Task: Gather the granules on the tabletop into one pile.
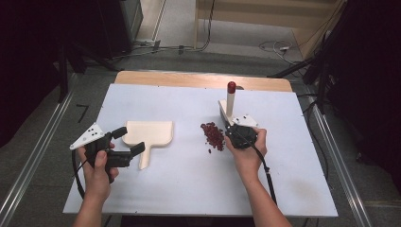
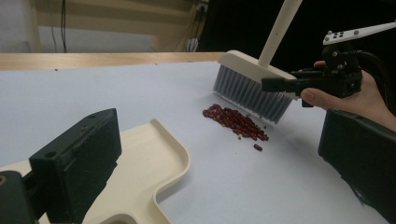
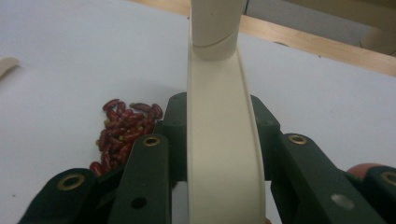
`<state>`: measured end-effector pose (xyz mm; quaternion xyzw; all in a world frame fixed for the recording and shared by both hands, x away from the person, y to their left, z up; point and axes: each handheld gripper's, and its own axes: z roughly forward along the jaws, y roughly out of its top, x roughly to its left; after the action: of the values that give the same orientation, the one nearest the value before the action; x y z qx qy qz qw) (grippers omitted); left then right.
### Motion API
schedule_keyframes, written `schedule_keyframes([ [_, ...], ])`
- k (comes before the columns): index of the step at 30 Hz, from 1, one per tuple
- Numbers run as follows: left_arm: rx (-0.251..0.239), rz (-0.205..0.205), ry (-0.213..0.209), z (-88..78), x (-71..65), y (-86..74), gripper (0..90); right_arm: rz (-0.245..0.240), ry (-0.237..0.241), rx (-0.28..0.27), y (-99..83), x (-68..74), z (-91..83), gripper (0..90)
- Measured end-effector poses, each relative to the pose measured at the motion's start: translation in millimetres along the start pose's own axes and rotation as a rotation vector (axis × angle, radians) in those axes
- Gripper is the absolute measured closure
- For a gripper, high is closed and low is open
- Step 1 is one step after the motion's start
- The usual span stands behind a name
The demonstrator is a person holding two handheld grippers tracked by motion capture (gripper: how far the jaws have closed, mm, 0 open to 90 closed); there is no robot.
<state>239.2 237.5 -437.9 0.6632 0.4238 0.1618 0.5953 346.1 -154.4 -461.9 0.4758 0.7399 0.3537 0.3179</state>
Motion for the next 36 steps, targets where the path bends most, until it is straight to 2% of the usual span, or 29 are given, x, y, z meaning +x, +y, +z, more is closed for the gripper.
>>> schedule_keyframes([
  [4, 0.006, 0.004, 0.003, 0.8, -0.8, 0.0, 0.0, -0.005, 0.031, -0.007, -7.3, 4.5, 1.0, 65.8],
  [11, 0.007, 0.008, 0.000, 1.3, -1.5, 0.0, 0.0, -0.049, 0.071, -0.034, -7.2, 23.8, -2.2, 65.8],
  [16, 0.000, 0.000, 0.003, -0.1, -0.7, -0.1, 0.0, -0.027, 0.068, -0.071, -3.8, 16.9, -7.7, 65.8],
  [20, -0.001, 0.002, 0.003, -0.7, -0.2, 0.1, 0.0, -0.004, 0.024, -0.092, -5.0, 2.1, -10.0, 65.8],
  [22, -0.001, 0.000, 0.003, 0.1, -0.7, 0.0, 0.0, 0.011, 0.000, -0.079, -9.1, -3.4, -7.6, 65.8],
  [24, 0.006, 0.006, 0.004, 0.8, -1.0, 0.1, 0.0, 0.020, -0.004, -0.059, -14.6, -5.8, -3.8, 65.8],
  [27, 0.008, 0.008, 0.002, 2.2, -1.7, -0.1, 0.0, 0.021, 0.021, -0.060, -20.0, -1.5, -3.2, 65.8],
  [32, 0.013, 0.009, 0.000, 3.5, -2.5, -0.7, 0.0, -0.014, 0.061, -0.063, -19.4, 16.4, -4.7, 65.8],
  [36, 0.013, 0.011, 0.001, 3.1, -2.5, -0.7, 0.0, -0.011, 0.074, -0.071, -15.0, 17.9, -7.0, 65.8],
])
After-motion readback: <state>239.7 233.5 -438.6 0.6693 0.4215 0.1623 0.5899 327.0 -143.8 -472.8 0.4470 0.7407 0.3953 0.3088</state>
